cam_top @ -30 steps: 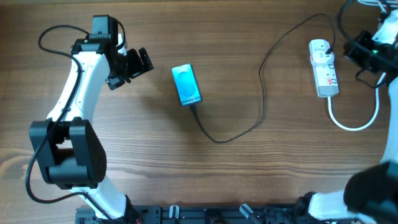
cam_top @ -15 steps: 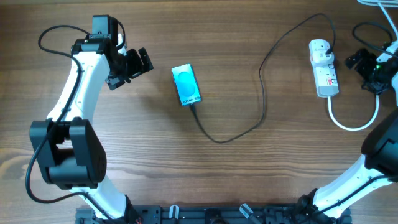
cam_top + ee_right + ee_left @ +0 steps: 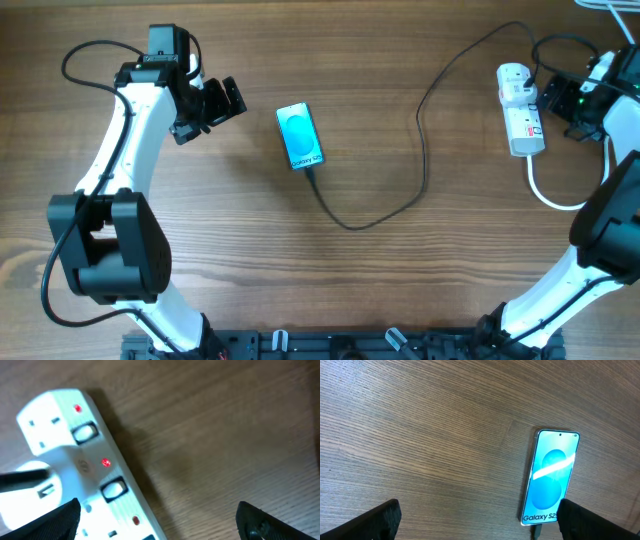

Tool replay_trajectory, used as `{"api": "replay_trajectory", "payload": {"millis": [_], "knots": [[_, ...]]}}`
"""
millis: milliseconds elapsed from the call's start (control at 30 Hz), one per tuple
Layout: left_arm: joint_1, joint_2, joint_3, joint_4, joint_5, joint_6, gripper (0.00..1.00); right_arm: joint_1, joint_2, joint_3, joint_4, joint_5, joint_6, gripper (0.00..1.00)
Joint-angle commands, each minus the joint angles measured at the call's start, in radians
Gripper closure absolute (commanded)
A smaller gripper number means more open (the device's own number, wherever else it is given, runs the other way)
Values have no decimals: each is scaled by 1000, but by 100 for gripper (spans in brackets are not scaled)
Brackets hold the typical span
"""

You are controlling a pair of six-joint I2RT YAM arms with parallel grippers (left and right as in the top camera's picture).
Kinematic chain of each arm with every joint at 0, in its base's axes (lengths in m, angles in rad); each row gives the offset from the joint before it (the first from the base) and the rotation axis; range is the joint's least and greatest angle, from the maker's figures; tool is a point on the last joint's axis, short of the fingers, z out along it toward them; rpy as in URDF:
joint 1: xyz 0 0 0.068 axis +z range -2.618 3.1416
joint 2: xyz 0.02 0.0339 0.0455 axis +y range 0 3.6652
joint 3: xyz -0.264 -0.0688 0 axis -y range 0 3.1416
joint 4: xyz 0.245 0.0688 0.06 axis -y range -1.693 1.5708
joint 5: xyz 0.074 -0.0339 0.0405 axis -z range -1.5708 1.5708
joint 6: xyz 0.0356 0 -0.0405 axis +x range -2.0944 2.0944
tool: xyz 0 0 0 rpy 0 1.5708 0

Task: Plug charger to phone and switch on socket

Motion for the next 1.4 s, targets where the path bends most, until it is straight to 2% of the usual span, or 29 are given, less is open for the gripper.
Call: {"api": "replay_trajectory", "payload": {"millis": [0,933,1133,1367], "knots": [[2,-13,9,0,-6,5,0,-3,27,-23,-5,69,-23,0],[2,-13,9,0,-6,5,0,-2,100,-24,60,48,-25,0],[2,-13,9,0,-6,5,0,-8,71,-16,67,46,37,0],[2,-13,9,0,-6,6,0,-57,51,-15,80,-139,57,0]]}}
